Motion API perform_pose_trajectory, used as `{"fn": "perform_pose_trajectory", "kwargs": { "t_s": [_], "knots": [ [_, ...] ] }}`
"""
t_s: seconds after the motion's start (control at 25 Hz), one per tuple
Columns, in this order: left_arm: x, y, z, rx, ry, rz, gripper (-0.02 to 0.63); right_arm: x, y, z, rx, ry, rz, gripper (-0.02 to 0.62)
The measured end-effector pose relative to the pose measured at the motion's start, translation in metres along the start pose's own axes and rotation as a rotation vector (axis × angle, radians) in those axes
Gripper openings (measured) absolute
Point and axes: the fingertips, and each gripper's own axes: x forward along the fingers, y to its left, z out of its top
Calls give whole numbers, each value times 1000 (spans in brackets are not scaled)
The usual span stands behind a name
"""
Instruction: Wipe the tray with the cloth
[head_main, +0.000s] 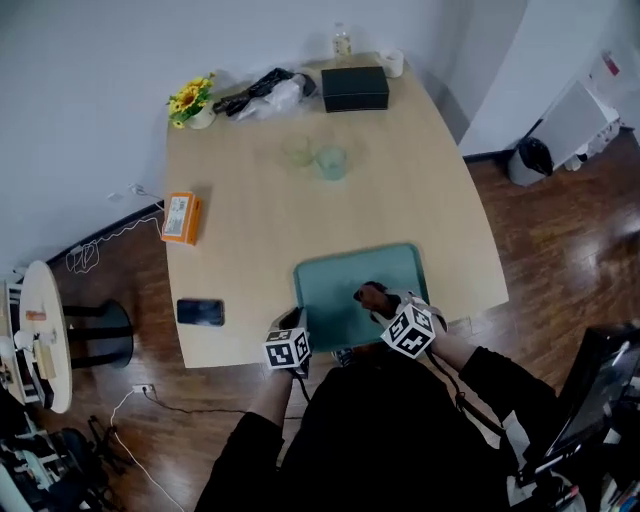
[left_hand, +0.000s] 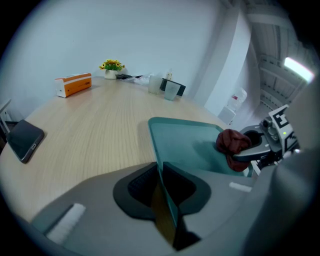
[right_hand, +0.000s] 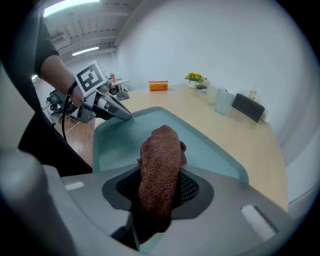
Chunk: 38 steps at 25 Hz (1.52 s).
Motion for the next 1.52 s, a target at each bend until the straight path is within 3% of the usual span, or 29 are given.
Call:
{"fn": "perform_pose_trajectory", "kwargs": {
  "t_s": [0.32, 0.6, 0.76, 1.04, 1.2, 1.36, 1.52],
  "knots": [
    [5, 8, 6, 7, -16, -7, 20, 72, 75, 84, -159, -22, 144, 138],
    [2, 13, 3, -15, -1, -21, 18, 90, 93, 100, -166, -19, 168, 138],
    [2, 14, 4, -3, -5, -11, 18, 70, 65, 78, -110, -28, 105, 138],
    [2, 16, 3, 8, -11, -1, 20, 8, -49, -19, 114, 2, -156, 138],
    [2, 13, 1, 9, -12, 3, 20, -21, -94, -61, 221, 20, -262, 138],
    [2, 10, 3, 17, -14, 3, 21, -15, -91, -49, 248, 14, -257, 137],
    [3, 10, 2, 21, -15, 5, 21, 31, -51, 16, 120, -19, -152, 137]
  ]
}}
